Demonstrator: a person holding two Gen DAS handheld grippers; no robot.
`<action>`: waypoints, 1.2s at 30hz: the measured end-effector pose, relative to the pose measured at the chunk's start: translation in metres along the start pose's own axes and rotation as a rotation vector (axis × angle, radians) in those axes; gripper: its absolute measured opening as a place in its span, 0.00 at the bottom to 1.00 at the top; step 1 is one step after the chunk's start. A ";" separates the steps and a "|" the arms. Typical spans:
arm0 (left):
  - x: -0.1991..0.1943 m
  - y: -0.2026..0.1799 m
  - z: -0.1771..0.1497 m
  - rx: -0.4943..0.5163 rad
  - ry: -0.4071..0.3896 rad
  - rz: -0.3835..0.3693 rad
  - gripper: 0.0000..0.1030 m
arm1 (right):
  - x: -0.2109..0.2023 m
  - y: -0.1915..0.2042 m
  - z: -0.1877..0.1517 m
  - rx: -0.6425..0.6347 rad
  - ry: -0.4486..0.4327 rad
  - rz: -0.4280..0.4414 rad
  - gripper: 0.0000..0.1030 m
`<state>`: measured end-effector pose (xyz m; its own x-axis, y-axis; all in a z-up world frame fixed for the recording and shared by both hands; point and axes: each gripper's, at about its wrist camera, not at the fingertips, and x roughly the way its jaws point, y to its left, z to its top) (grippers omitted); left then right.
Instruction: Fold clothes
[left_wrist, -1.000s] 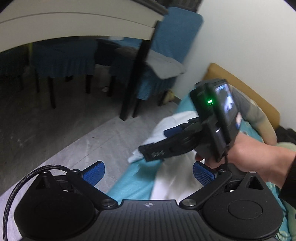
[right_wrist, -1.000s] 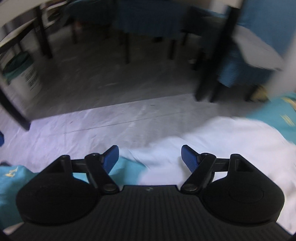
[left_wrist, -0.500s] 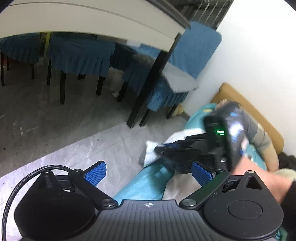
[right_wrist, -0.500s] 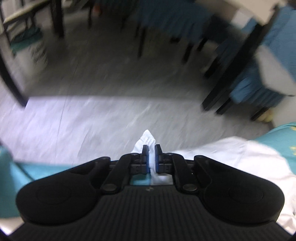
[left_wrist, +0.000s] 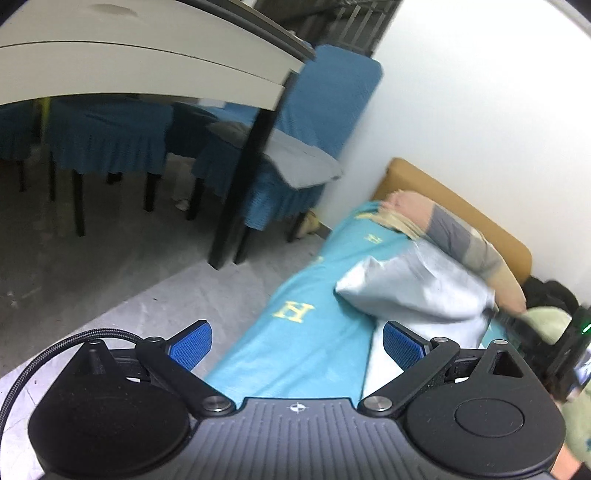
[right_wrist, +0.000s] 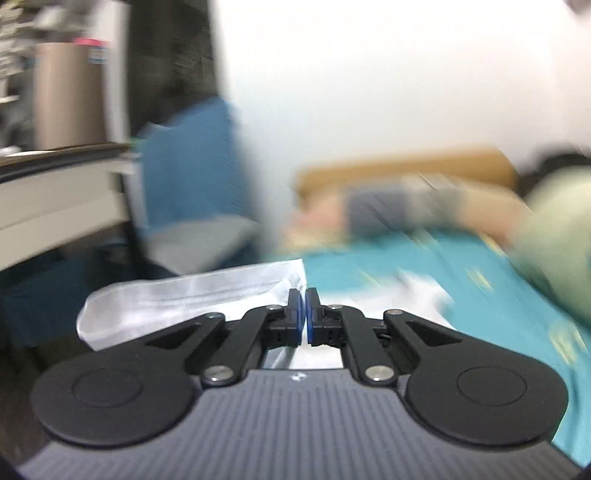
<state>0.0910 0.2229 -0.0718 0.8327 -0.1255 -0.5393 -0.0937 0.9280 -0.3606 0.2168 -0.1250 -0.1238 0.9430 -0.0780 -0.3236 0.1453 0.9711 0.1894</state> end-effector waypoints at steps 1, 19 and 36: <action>0.002 -0.004 -0.002 0.014 0.006 -0.006 0.97 | 0.005 -0.014 -0.009 0.012 0.036 -0.030 0.05; 0.014 -0.091 -0.049 0.303 0.066 -0.073 0.97 | -0.129 -0.041 0.026 -0.036 0.209 0.182 0.81; 0.096 -0.178 -0.042 0.291 0.204 0.059 0.93 | -0.212 -0.111 0.015 0.120 0.087 0.077 0.81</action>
<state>0.1647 0.0310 -0.0912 0.7018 -0.1092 -0.7039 0.0454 0.9930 -0.1087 0.0056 -0.2193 -0.0628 0.9239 0.0205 -0.3822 0.1132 0.9392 0.3241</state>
